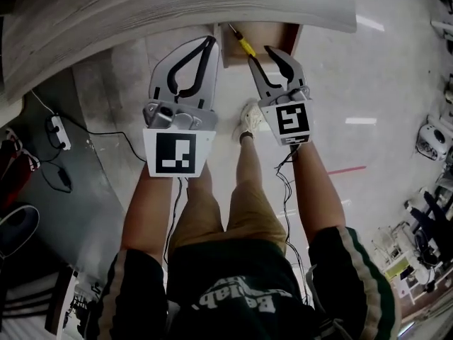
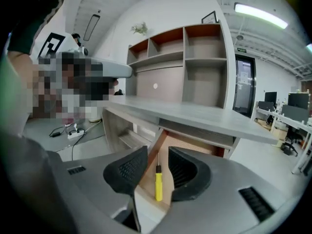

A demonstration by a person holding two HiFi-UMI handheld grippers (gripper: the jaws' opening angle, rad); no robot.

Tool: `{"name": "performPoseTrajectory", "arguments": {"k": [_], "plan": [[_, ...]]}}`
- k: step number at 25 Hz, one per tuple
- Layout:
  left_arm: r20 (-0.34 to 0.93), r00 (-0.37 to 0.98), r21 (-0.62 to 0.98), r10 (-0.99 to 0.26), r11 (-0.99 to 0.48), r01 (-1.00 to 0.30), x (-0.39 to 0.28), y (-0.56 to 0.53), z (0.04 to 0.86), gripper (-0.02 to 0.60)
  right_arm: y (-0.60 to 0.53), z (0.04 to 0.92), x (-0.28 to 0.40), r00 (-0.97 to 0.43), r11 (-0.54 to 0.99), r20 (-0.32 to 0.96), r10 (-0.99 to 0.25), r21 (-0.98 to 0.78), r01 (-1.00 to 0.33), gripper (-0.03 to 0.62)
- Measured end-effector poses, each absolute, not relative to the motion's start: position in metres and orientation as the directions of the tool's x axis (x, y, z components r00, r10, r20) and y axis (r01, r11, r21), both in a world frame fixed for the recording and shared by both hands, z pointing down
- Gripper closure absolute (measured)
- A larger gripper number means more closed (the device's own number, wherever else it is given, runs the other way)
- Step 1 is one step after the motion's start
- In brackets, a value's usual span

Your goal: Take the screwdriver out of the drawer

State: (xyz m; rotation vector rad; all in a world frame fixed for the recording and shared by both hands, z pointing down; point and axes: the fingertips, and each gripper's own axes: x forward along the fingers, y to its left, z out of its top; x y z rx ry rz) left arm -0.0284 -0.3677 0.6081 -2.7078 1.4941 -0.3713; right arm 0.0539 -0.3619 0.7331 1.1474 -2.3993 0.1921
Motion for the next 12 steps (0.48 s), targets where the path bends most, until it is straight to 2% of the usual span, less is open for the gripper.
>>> {"name": "performPoseTrajectory", "arguments": {"k": [12], "plan": [[0.211,0.481,-0.099,-0.851,-0.508,-0.856,-0.043,-0.369,0.627,0.563,-0.37,0.806,0.033,-0.526,0.676,0.579,-0.623,0.06,-0.734,0.453]]}}
